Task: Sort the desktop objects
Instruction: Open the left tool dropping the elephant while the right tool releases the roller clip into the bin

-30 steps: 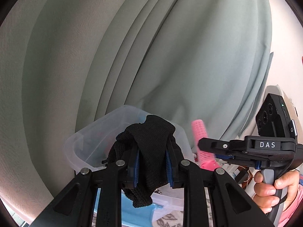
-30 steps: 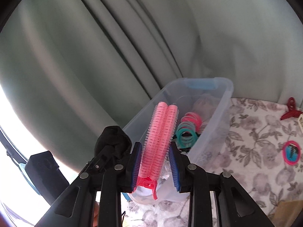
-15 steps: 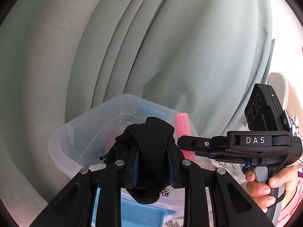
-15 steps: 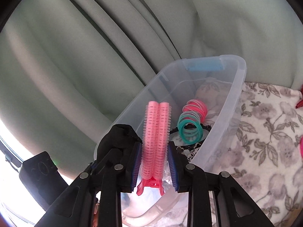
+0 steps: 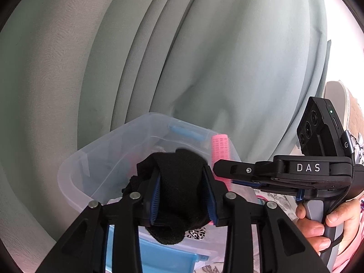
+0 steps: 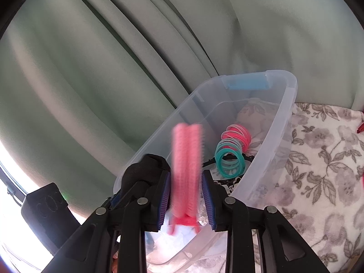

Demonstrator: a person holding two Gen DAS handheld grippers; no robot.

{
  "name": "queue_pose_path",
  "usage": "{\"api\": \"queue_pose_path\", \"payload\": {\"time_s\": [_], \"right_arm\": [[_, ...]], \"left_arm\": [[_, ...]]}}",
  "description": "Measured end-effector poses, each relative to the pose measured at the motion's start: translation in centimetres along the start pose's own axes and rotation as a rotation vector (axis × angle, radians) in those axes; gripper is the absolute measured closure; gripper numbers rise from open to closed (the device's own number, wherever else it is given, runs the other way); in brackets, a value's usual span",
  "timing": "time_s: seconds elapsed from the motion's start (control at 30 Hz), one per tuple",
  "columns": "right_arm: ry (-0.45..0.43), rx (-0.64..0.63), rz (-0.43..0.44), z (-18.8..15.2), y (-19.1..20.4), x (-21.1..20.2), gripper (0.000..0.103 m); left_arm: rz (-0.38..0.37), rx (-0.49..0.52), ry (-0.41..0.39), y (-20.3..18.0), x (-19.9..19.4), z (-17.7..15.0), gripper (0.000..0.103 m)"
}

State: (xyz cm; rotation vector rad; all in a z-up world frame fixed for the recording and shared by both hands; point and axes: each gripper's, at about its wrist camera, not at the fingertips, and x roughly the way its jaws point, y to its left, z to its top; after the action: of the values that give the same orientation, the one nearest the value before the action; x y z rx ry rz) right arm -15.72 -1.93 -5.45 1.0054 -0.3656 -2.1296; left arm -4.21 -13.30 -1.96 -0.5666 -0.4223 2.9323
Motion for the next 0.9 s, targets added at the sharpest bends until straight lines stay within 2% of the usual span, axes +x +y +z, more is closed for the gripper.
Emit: {"api": "queue_pose_path", "payload": {"time_s": [0.2, 0.3, 0.33, 0.4, 0.47, 0.57, 0.63, 0.67, 0.77, 0.9], "right_arm": [[0.003, -0.006, -0.011, 0.6, -0.8, 1.5, 0.071], [0.004, -0.013, -0.013, 0.8, -1.2, 2.1, 0.069], [0.003, -0.018, -0.012, 0.9, -1.3, 2.4, 0.067], [0.002, -0.033, -0.014, 1.1, -1.4, 2.9, 0.062], [0.000, -0.048, -0.025, 1.3, -1.5, 3.5, 0.059], [-0.003, -0.054, -0.036, 1.6, -1.8, 4.2, 0.055], [-0.010, -0.051, -0.045, 1.9, -2.3, 4.9, 0.048], [-0.010, -0.046, -0.042, 2.1, -2.5, 5.1, 0.047], [-0.009, -0.039, -0.041, 2.0, -2.6, 5.1, 0.046], [-0.010, -0.047, -0.040, 2.3, -0.4, 3.0, 0.042]], "left_arm": [[-0.002, 0.015, 0.012, -0.7, 0.5, 0.8, 0.060], [-0.010, 0.008, 0.018, 1.2, -0.7, -0.4, 0.059], [-0.012, 0.008, 0.018, 1.3, -0.9, -0.6, 0.056], [-0.012, 0.012, 0.015, 1.2, -1.7, -0.7, 0.043], [-0.008, 0.005, 0.013, 1.4, -2.4, -0.9, 0.040], [-0.005, -0.008, 0.014, 1.7, -3.1, -1.0, 0.039], [0.006, -0.018, 0.016, 1.9, -3.2, -1.1, 0.038], [0.011, -0.020, 0.019, 2.0, -3.6, -1.2, 0.035], [0.010, -0.035, 0.025, 2.1, -3.9, -1.2, 0.035], [0.012, -0.050, 0.031, 2.1, -4.7, -1.3, 0.034]]}}
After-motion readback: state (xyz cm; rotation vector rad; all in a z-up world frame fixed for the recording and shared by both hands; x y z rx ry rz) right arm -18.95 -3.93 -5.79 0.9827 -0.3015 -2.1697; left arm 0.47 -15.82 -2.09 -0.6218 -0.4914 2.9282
